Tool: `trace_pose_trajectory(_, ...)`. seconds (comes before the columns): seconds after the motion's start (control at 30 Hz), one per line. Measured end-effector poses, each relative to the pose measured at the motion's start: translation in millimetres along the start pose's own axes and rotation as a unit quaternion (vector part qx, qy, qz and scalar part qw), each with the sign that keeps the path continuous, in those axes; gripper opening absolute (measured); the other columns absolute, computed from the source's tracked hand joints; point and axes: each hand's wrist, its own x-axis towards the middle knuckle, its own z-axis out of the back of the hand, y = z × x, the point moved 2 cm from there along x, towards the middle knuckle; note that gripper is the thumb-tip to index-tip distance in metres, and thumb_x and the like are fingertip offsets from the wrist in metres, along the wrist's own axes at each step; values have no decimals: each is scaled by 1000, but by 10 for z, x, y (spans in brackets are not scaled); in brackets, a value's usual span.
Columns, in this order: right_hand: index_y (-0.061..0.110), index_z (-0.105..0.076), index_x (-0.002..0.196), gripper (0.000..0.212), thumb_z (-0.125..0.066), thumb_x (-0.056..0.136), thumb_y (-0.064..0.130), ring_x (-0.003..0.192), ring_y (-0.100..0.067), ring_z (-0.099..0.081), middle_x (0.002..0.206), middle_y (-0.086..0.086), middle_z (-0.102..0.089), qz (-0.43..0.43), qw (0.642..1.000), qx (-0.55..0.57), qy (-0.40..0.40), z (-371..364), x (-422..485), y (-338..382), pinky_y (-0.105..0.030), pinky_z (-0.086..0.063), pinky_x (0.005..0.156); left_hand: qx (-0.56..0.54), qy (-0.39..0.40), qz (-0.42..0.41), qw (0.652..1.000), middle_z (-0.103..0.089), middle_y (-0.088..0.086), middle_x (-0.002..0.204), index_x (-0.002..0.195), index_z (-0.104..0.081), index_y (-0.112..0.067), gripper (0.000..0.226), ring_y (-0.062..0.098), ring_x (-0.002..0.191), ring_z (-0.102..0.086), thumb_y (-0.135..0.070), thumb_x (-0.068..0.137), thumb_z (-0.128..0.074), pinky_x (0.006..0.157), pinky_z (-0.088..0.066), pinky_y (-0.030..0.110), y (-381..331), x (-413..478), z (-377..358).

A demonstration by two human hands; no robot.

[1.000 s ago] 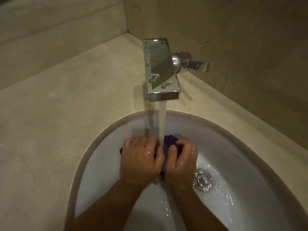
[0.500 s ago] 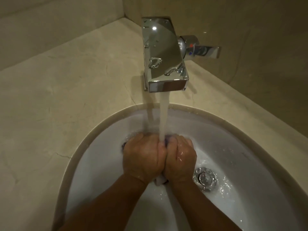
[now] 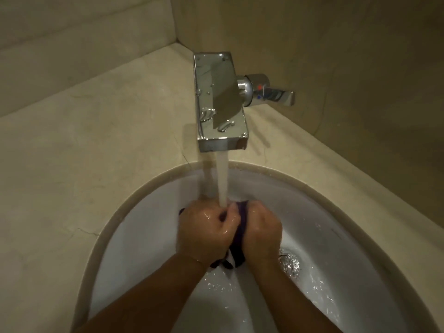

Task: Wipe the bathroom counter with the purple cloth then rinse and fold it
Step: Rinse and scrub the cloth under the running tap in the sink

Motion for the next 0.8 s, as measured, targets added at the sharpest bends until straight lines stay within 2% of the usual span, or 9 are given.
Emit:
trace_pose_trajectory(0.07, 20, -76, 83, 26, -50, 82, 23, 83, -16, -68, 85, 2, -75, -108, 976, 189, 0, 49, 50, 84, -28, -54, 72, -135, -61, 64, 987, -59, 2, 59, 69, -65, -13, 32, 15, 57, -59, -39, 85, -56, 54, -51, 30, -71, 44, 111)
trace_pose_trajectory(0.13, 25, -78, 92, 27, -53, 85, 19, 97, -27, -70, 99, -3, -76, -168, 942, 288, 27, 27, 32, 117, -41, -57, 85, -220, -98, 129, 962, -61, 8, 64, 72, -64, -7, 24, 21, 61, -61, -28, 82, -58, 58, -53, 39, -70, 124, 154)
trace_pose_trajectory(0.2, 34, -79, 90, 32, -52, 91, 17, 101, -22, -70, 100, 5, -76, -183, 950, 251, 42, -42, -71, 66, -39, -55, 91, -191, -65, 150, 968, -65, 4, 67, 76, -66, -12, 23, 17, 65, -64, -32, 83, -57, 66, -56, 41, -1, 109, 95)
trace_pose_trajectory(0.27, 35, -77, 90, 39, -45, 96, 14, 94, -8, -69, 94, 13, -75, -85, 989, 113, 47, -105, -155, 20, -26, -52, 86, -114, -5, 96, 989, -67, -5, 71, 84, -68, -25, 28, 8, 69, -64, -48, 88, -53, 69, -56, 31, 49, -26, 5)
trace_pose_trajectory(0.33, 31, -73, 92, 35, -39, 96, 23, 86, -8, -67, 89, 11, -73, 27, 999, 13, 30, -149, -199, -8, -19, -48, 74, -44, 13, 27, 999, -70, -7, 78, 93, -72, -23, 41, 7, 73, -64, -51, 91, -42, 69, -53, 24, 82, -130, -64)
trace_pose_trajectory(0.4, 25, -71, 86, 34, -38, 92, 31, 80, -8, -65, 82, 11, -71, 65, 998, -12, -13, -154, -194, -60, -20, -47, 69, -22, 13, -3, 1000, -72, -5, 85, 100, -75, -19, 47, 9, 78, -65, -47, 94, -38, 74, -52, 25, 115, -142, -91)
trace_pose_trajectory(0.5, 17, -66, 77, 23, -48, 92, 19, 68, -9, -60, 72, 7, -65, 93, 994, -37, -45, -153, -165, -152, -29, -46, 62, -15, -25, -18, 999, -72, -4, 80, 92, -76, -17, 42, 12, 75, -66, -42, 94, -42, 73, -54, 29, 115, -107, -109)
trace_pose_trajectory(0.7, 29, -58, 66, 26, -53, 91, 22, 60, -12, -53, 63, 8, -59, 73, 994, -67, -36, -178, -34, -190, -35, -44, 56, 6, -48, 131, 990, -55, -9, 60, 69, -61, -26, 39, 15, 59, -57, -50, 86, -36, 61, -42, 26, 5, -58, -156)
trace_pose_trajectory(0.8, 36, -58, 62, 29, -48, 88, 30, 59, -11, -56, 61, 7, -61, 42, 995, -77, -39, -165, -13, -164, -32, -43, 55, -25, -11, 161, 987, -60, -3, 59, 61, -55, -24, 36, 21, 61, -61, -47, 81, -37, 62, -51, 31, -28, -18, -153)
